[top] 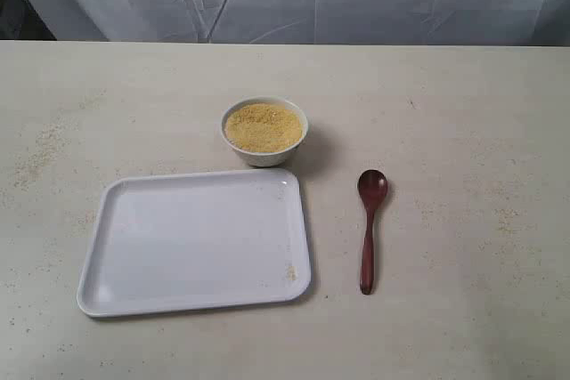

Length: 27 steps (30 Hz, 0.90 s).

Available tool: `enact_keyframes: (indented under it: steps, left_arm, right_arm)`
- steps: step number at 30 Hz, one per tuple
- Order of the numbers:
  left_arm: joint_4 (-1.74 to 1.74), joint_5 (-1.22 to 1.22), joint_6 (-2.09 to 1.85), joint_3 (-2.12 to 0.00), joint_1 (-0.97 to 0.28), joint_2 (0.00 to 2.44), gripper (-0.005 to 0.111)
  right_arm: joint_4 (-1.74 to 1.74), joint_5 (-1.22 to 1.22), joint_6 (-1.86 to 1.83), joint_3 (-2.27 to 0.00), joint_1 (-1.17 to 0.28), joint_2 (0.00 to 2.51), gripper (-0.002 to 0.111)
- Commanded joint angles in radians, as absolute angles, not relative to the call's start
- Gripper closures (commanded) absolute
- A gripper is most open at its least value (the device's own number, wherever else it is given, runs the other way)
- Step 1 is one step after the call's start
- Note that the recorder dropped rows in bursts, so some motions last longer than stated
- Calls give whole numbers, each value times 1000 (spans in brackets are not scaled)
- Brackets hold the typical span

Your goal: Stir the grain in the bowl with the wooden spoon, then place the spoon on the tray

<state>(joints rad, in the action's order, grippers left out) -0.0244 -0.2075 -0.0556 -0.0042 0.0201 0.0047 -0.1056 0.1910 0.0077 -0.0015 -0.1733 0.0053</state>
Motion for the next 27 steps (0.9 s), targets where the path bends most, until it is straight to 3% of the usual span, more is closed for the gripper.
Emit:
enact_keyframes:
  steps: [1, 9, 17, 20, 27]
  left_arm:
    - [-28, -199, -54, 0, 15, 0, 106]
    - [-28, -199, -54, 0, 15, 0, 106]
    - [-28, -199, -54, 0, 15, 0, 106]
    - [-28, -199, -54, 0, 15, 0, 106]
    - [-28, -199, -54, 0, 15, 0, 106]
  right_arm:
    - [-106, 186, 0, 0, -170, 0, 98]
    - [-111, 186, 0, 0, -170, 0, 98]
    - [-423, 17, 25, 0, -170, 0, 98]
    - [-377, 12, 25, -83, -170, 0, 108]
    - [-284, 95, 25, -324, -170, 264, 109]
